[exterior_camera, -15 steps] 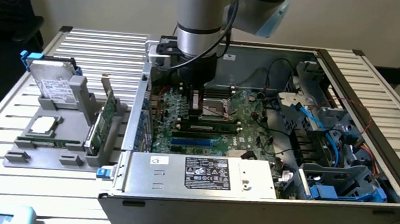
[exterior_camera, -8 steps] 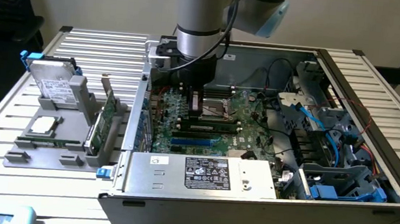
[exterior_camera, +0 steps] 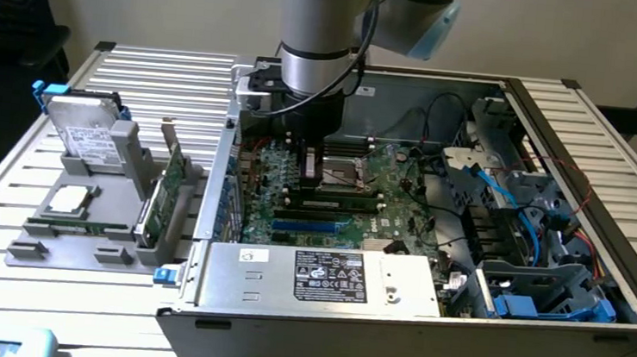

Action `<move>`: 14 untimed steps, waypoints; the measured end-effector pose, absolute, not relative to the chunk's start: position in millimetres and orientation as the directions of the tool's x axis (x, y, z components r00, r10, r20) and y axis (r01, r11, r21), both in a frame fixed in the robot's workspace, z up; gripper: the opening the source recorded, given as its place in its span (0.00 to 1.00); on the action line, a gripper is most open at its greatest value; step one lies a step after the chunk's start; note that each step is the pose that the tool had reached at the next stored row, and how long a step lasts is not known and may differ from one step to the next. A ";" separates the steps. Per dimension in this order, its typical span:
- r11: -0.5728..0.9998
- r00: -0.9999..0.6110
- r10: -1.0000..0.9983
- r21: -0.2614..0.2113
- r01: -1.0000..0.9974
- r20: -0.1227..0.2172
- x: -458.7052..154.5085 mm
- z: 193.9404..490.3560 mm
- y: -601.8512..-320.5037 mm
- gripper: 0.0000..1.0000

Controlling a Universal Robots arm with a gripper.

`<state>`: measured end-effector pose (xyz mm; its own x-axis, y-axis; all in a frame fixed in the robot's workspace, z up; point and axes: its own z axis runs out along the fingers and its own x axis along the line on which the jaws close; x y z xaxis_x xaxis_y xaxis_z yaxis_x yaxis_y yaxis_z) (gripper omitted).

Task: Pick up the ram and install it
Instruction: 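Press down the ram until it locks into place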

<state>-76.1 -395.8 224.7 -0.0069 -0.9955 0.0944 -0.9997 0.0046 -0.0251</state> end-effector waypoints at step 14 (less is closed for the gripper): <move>0.005 -0.007 -0.996 -0.025 -1.000 0.094 -55.5 240.3 -395.8 0.11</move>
<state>-55.5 -395.8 240.3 -0.0071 -0.9955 0.0940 -0.9997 0.0047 -0.0254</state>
